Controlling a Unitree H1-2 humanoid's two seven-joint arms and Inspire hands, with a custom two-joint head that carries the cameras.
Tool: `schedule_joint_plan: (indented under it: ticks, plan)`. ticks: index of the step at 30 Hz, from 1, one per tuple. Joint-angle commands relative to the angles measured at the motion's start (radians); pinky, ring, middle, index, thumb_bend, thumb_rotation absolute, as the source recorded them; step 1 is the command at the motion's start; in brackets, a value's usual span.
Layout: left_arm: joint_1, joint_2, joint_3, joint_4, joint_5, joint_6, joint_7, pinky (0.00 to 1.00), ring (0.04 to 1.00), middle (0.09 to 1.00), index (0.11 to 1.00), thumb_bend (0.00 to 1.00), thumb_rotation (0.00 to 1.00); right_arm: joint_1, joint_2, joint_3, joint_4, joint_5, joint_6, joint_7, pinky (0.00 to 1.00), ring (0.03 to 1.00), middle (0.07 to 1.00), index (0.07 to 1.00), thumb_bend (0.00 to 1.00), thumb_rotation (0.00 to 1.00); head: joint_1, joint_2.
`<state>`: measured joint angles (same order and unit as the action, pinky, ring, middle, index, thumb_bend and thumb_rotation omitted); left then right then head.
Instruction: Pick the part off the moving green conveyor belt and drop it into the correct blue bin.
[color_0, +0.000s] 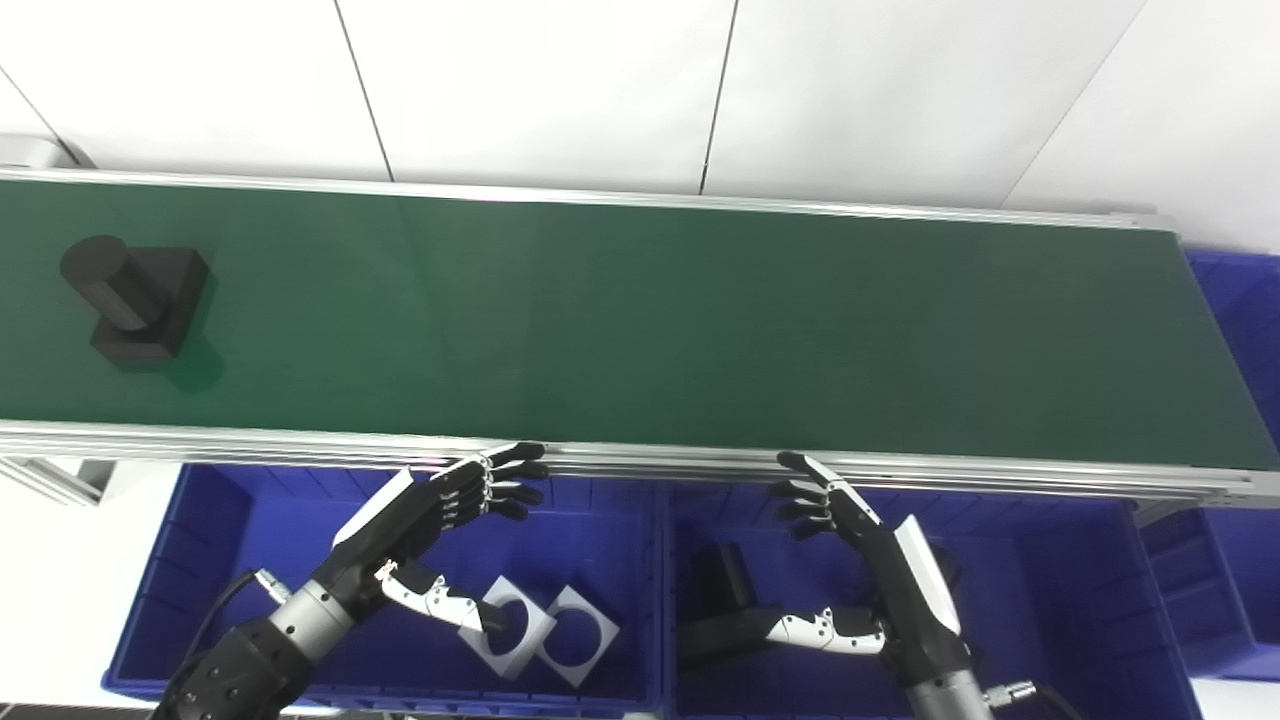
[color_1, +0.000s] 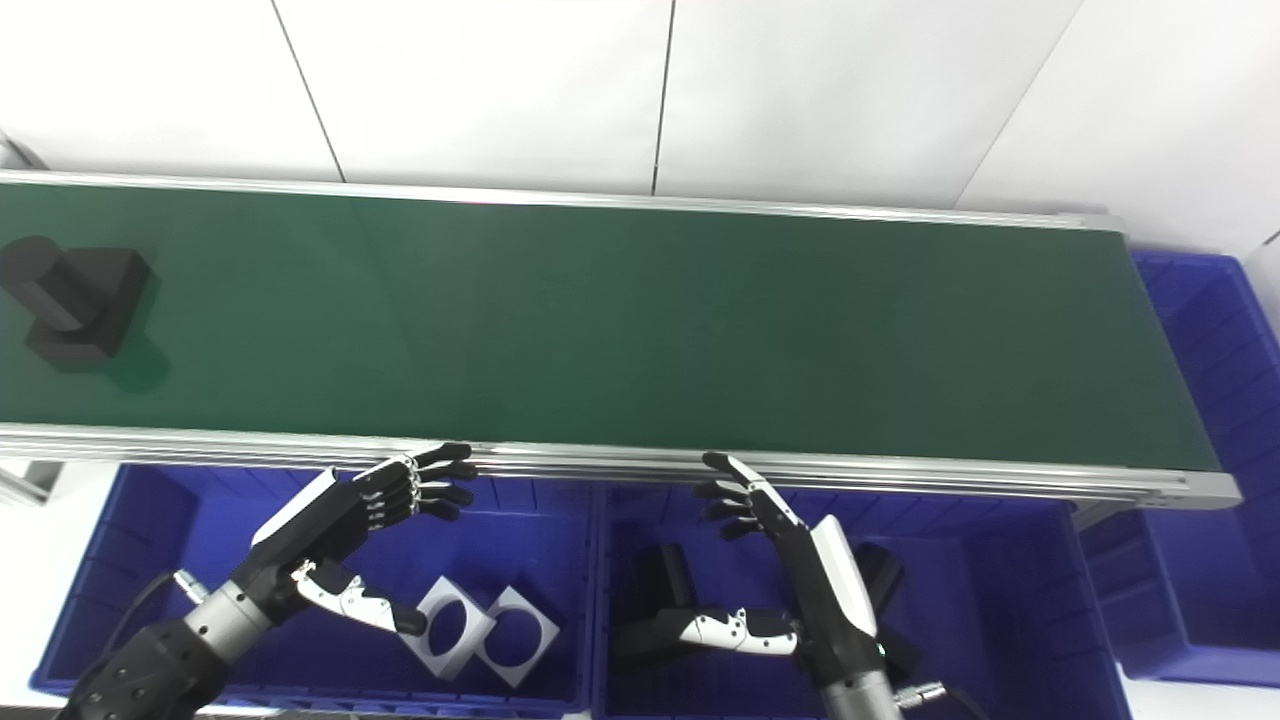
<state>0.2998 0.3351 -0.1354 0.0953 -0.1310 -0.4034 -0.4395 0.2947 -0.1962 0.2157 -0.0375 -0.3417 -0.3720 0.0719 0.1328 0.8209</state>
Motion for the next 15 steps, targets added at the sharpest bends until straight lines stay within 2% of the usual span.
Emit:
schedule_joint_plan:
  ticks: [1, 4, 9, 15]
  plan:
    - [-0.005, -0.009, -0.003, -0.014, 0.016, -0.02, 0.01, 0.74, 0.785, 0.852, 0.882, 0.97, 0.16, 0.004, -0.014, -0.011, -0.021, 0.028, -0.037, -0.004, 0.58, 0.673, 0.75, 0.859, 0.84, 0.32, 0.028, -0.011]
    - [-0.006, -0.026, -0.01, 0.011, 0.042, -0.042, 0.023, 0.74, 0.779, 0.847, 0.878, 0.98, 0.18, 0.006, -0.032, -0.015, -0.014, 0.061, -0.054, 0.006, 0.57, 0.673, 0.756, 0.862, 0.83, 0.28, 0.113, -0.052]
    - [-0.009, -0.059, -0.022, 0.042, 0.081, -0.055, 0.038, 0.73, 0.771, 0.845, 0.873, 0.98, 0.2, 0.008, -0.051, -0.023, -0.005, 0.083, -0.086, -0.003, 0.55, 0.652, 0.741, 0.853, 0.83, 0.19, 0.193, -0.102]
    - [-0.02, -0.083, -0.032, 0.07, 0.124, -0.063, 0.06, 0.73, 0.766, 0.841, 0.869, 0.99, 0.2, 0.017, -0.065, -0.041, 0.0, 0.077, -0.067, -0.003, 0.57, 0.671, 0.746, 0.855, 0.84, 0.21, 0.236, -0.135]
